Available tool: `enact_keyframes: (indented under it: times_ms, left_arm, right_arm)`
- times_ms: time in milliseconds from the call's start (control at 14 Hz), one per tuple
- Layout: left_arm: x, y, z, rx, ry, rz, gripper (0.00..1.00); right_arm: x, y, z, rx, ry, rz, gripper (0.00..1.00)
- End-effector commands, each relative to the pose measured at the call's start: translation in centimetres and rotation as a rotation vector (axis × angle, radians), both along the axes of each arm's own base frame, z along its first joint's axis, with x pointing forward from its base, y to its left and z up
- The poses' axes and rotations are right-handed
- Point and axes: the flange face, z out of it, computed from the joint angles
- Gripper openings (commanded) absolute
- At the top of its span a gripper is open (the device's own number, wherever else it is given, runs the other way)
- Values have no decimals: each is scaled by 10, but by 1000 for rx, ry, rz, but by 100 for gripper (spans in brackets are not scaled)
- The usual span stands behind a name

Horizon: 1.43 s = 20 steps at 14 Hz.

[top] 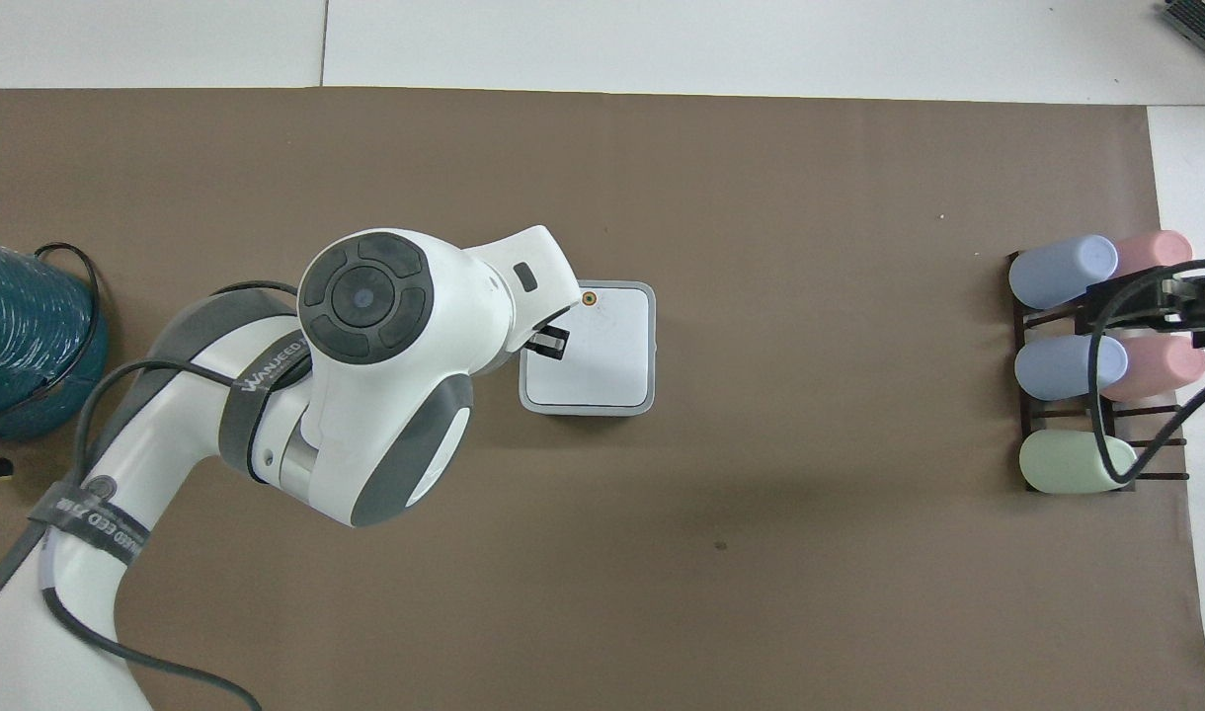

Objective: Close trash can lid

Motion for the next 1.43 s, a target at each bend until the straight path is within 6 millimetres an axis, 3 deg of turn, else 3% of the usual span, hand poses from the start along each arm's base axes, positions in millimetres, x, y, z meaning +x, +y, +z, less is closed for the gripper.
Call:
enact_keyframes:
  times_ms: [0, 214, 500, 786, 1071, 1214, 1357]
  left_arm:
    - [0, 41, 21, 35, 48, 43, 100]
    - [6, 95, 43, 49, 87, 114, 100]
    - [16, 184, 79, 56, 57, 23, 100]
    - [19, 283, 98, 65, 57, 52, 100]
    - [-4, 294, 109, 70, 145, 57, 100]
    - [-5, 296, 112, 69, 144, 59, 100]
    - [0, 318, 115, 63, 113, 114, 100]
  right_arm:
    - [-7, -3, 0, -8, -11, 25, 100]
    - [-7, -3, 1, -8, -14, 25, 100]
    - [-7, -3, 1, -8, -12, 25, 100]
    - [-7, -3, 0, -8, -11, 25, 100]
    - [-6, -3, -1, -8, -12, 24, 100]
    - [-7, -3, -1, -8, -11, 25, 100]
    - [-7, -3, -1, -8, -11, 24, 100]
